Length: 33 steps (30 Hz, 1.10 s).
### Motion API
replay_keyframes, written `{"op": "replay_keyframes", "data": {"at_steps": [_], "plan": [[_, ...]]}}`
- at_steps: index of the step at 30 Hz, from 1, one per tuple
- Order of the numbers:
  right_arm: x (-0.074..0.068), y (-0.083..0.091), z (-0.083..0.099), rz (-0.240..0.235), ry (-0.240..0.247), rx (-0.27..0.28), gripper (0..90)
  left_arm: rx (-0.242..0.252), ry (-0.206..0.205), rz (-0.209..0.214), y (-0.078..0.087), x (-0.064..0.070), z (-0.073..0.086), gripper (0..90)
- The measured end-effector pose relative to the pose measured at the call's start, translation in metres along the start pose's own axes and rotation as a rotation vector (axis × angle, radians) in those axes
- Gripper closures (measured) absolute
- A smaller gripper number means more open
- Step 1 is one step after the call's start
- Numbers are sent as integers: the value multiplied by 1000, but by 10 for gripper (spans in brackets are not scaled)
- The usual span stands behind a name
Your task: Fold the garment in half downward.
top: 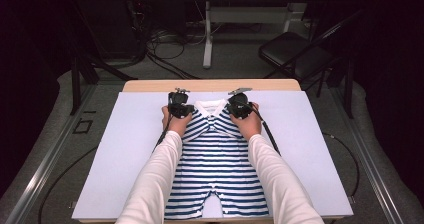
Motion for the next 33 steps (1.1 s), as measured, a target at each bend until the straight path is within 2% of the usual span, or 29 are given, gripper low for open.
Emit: {"op": "replay_keyframes", "data": {"at_steps": [4,9,33], "plan": [[-2,5,-6,-7,-4,24,882,12,0,-4,4,-2,-3,875],[-3,12,-13,-34,-47,50,882,29,-3,-6,9,-4,-7,875],[1,50,-43,-16,-44,143,882,114,-29,-6,41,3,-40,875]]}}
Point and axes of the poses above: each handheld gripper's, and its own axes: y roughly backward along the jaws, z roughly out of its underside, x roughly to its right, the point moved 8 cm from there along -y, roughly forward along the jaws, and after that the axes turned 6 degrees about -y, right-handed, at the moved point
